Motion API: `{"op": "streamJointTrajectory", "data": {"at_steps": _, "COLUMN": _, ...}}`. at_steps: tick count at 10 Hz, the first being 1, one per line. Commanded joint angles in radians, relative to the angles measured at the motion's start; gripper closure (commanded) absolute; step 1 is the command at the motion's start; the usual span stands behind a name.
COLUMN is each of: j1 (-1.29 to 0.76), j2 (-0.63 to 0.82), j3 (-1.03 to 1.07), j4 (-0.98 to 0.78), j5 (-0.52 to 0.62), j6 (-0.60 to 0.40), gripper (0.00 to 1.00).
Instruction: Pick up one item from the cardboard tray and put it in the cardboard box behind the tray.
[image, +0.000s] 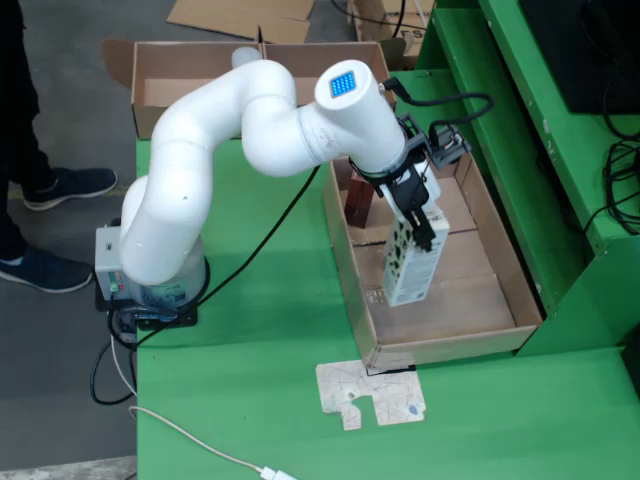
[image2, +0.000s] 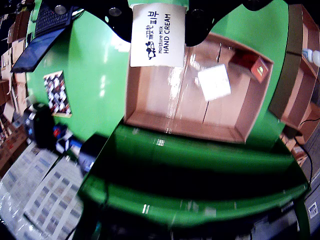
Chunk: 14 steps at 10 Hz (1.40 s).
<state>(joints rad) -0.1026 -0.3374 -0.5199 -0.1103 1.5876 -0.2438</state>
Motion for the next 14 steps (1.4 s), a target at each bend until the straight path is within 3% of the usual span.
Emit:
{"op": "streamJointTrajectory", "data": {"at_steps": 1, "j1": 0.01, "j2": 0.033, "j3": 0.009, "j4": -0.036, "j5": -0.008, "j6": 0.003, "gripper": 1.0}}
{"op": "streamJointTrajectory", "data": {"at_steps": 13, "j1": 0.01, "j2": 0.033, "j3": 0.009, "j4": -0.036, "j5": -0.008, "j6": 0.003, "gripper": 1.0}}
{"op": "streamJointTrajectory", "data": {"at_steps": 14, "j1": -0.004, "j2": 0.105, "j3": -0.087, "j4": -0.015, "j5": -0.009, "j6": 0.005, "gripper": 1.0}}
